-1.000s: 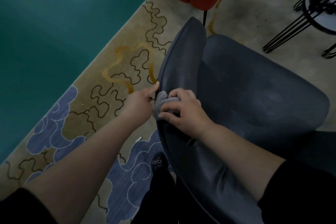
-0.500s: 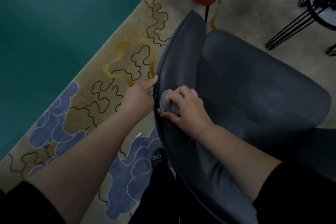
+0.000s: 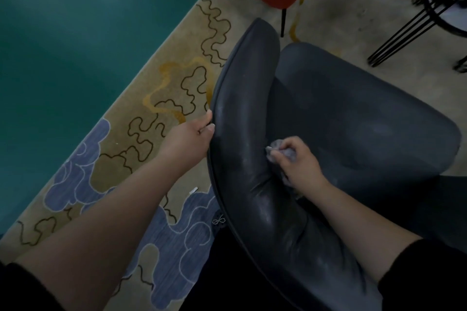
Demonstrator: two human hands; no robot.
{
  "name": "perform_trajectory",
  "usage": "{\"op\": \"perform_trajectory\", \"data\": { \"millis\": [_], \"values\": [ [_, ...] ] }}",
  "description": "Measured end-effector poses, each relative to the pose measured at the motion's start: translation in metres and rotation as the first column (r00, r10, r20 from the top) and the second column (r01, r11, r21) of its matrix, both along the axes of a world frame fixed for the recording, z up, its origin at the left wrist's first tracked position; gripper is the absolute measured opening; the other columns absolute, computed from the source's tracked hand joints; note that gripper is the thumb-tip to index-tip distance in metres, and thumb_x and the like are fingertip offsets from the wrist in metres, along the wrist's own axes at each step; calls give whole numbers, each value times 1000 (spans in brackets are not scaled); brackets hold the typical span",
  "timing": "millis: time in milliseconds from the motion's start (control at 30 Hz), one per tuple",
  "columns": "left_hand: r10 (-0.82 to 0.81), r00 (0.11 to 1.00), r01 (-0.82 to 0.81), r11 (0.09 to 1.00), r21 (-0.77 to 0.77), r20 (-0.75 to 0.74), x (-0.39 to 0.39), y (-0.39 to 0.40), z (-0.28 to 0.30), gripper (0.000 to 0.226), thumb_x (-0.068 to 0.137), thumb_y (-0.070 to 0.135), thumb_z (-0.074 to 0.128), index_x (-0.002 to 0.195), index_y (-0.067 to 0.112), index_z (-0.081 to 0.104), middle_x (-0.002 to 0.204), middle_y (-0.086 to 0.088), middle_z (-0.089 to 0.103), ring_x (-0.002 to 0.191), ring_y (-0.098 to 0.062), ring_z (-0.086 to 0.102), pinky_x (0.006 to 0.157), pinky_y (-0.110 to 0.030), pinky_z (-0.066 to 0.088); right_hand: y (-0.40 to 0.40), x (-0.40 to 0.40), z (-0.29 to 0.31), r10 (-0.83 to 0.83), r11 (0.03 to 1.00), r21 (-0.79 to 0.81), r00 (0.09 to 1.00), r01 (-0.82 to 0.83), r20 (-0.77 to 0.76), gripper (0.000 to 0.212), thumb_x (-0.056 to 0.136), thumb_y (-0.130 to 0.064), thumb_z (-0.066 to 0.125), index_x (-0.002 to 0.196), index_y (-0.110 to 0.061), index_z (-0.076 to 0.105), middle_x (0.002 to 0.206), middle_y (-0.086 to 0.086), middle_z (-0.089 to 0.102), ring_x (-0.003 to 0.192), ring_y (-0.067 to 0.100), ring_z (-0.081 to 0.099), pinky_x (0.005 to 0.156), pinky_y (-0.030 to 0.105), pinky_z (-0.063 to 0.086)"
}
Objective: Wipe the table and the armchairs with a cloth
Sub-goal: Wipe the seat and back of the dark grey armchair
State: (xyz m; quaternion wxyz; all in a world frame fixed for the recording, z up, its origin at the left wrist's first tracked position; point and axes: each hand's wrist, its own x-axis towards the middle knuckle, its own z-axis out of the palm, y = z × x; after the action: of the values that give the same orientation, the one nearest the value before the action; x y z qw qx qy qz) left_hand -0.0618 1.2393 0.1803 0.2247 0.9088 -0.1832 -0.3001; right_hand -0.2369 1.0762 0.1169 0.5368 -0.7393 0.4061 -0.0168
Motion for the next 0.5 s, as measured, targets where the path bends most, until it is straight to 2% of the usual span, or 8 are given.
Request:
{"op": "perform_trajectory", "data": {
  "millis": [67,100,133,200,267,367,433,500],
  "values": [
    [-36,998,34,999,36,42,1,0,0,45,97,41,39,142,35,38,132,-1,56,103,-14,57,77,-24,40,6,2,3,-114,993,21,989,113,95,19,82,-27,68,78,-31,50,96,1,59,85,9,58,67,9,40],
    [-54,996,50,997,53,64,3,-1,0,46,97,42,39,142,34,38,132,-2,56,106,-18,57,78,-25,41,14,9,8,-98,995,35,981,94,166,19,79,-31,69,78,-34,50,94,-2,59,81,2,57,65,5,39],
    [-74,994,68,995,71,85,4,-2,0,46,97,43,38,142,32,39,131,-3,57,109,-20,57,79,-26,41,25,14,12,-22,1000,19,977,18,213,19,75,-37,69,78,-38,50,95,-3,58,81,-1,55,68,4,39],
    [-101,988,90,991,99,113,6,-4,0,47,97,44,37,142,30,40,129,-5,59,112,-24,56,80,-26,40,43,21,15,212,974,-131,953,-187,215,23,69,-46,70,82,-40,51,98,-5,49,92,4,49,81,7,36],
    [-120,983,102,986,132,139,6,-5,-1,51,96,49,38,143,30,39,122,-6,63,108,-24,58,78,-26,41,44,23,12,302,944,-198,931,-262,206,26,71,-40,75,84,-35,54,97,-4,43,95,11,46,85,13,36],
    [-213,959,175,964,200,187,2,-4,-1,69,88,59,47,148,29,28,105,-4,68,97,-20,63,70,-29,49,36,21,9,302,946,-182,932,-268,202,26,75,-31,76,84,-30,52,96,-2,42,93,13,47,84,17,38],
    [-259,946,214,950,226,193,-2,-3,-1,86,80,61,58,150,28,19,111,-2,67,101,-18,63,72,-30,51,33,20,7,278,955,-155,943,-251,183,26,76,-30,74,84,-32,50,96,-3,41,92,8,47,84,11,36],
    [-274,943,226,943,242,187,-3,-3,-1,98,75,61,65,151,26,14,116,-1,65,100,-18,63,72,-28,50,29,19,4,181,980,-104,973,-168,141,24,77,-29,73,82,-31,49,97,-5,42,90,-1,48,80,6,34]
  ]
}}
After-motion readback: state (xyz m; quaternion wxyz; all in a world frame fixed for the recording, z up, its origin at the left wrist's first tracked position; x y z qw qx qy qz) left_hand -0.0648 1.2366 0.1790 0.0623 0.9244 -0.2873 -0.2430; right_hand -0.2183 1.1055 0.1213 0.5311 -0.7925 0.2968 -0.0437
